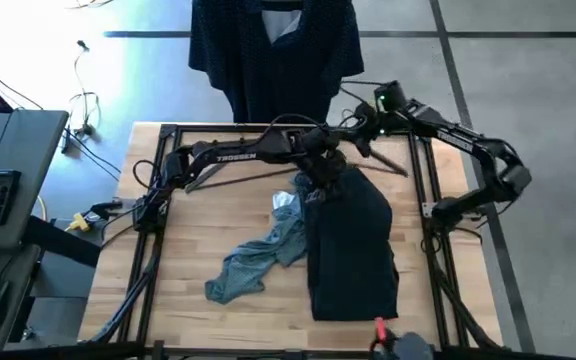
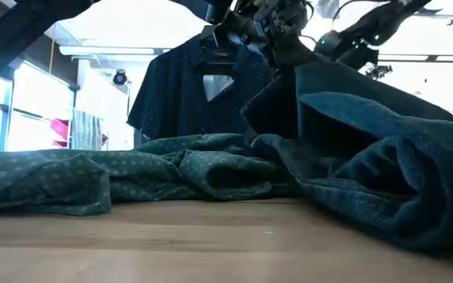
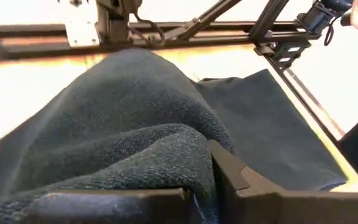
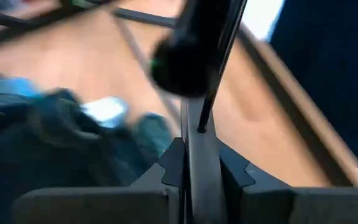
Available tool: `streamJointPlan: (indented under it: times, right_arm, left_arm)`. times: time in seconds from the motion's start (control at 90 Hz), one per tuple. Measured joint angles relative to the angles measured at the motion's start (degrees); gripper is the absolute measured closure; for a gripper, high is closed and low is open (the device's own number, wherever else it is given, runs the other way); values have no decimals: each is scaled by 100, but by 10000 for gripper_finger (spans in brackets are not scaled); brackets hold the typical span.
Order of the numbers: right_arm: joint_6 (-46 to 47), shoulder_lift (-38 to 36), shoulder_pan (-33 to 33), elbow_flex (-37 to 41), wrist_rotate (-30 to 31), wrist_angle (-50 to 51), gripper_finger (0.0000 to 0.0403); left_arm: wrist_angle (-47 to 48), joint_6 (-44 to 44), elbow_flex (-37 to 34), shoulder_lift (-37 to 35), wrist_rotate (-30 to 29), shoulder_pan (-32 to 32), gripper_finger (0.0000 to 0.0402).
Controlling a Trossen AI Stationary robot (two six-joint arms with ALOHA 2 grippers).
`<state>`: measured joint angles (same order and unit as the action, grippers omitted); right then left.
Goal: Hang clothes
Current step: Insert the hanger into the blue pants
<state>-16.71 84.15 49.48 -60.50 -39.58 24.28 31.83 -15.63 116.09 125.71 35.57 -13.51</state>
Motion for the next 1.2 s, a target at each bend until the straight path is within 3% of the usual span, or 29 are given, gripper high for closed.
streamJointPlan:
  times: [0.289, 0.544, 1.2]
  right_arm:
    - [493, 49, -243, -8, -1349, -553, 378]
    - [468, -371, -259, -10, -1197, -32, 378]
    - [601, -539, -37, -10, -1042, 95, 377]
  left_arm:
    - [-214, -605, 0, -48, 320, -136, 402]
    - [-244, -1153, 2, -352, 179, -226, 401]
    - [-991, -3684, 7, -963, -2127, 308, 401]
